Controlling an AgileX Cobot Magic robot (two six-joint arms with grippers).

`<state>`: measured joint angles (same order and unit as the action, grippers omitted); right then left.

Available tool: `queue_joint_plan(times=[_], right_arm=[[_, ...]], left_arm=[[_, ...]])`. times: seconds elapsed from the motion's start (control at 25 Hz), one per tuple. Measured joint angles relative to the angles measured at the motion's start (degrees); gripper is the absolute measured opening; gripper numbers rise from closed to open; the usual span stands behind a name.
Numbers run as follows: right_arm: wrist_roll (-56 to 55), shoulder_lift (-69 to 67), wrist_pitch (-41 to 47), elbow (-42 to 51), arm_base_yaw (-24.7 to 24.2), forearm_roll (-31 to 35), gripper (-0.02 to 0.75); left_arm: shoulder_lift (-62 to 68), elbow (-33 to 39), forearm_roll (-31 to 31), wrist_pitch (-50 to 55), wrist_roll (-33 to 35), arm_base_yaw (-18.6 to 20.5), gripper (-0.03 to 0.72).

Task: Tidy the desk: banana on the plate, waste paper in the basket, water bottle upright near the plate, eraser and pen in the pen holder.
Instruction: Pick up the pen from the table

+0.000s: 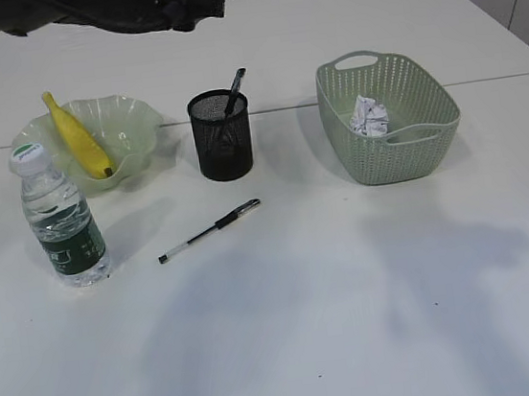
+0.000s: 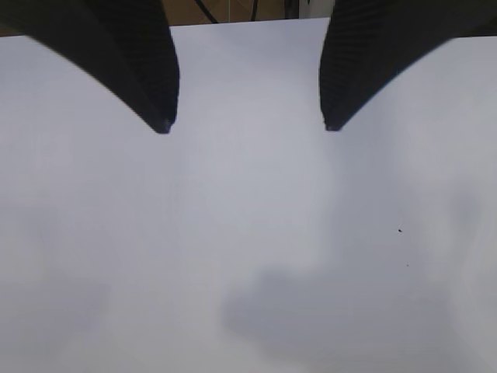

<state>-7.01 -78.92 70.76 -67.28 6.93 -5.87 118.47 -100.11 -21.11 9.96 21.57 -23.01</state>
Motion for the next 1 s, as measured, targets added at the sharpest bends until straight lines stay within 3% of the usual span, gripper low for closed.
queue_joint_plan(times=[0.36,1.0], right_arm=[[0.0,0.0,-0.6,0.0,0.0,0.0,0.428],[0.0,0.0,-1.0,0.0,0.0,0.0,0.428]], left_arm=[[-1.3,0.0,6.4,27.3,0.0,-0.2,0.224],[7.0,0.0,9.1,30.7,4.7,-1.5,0.225]])
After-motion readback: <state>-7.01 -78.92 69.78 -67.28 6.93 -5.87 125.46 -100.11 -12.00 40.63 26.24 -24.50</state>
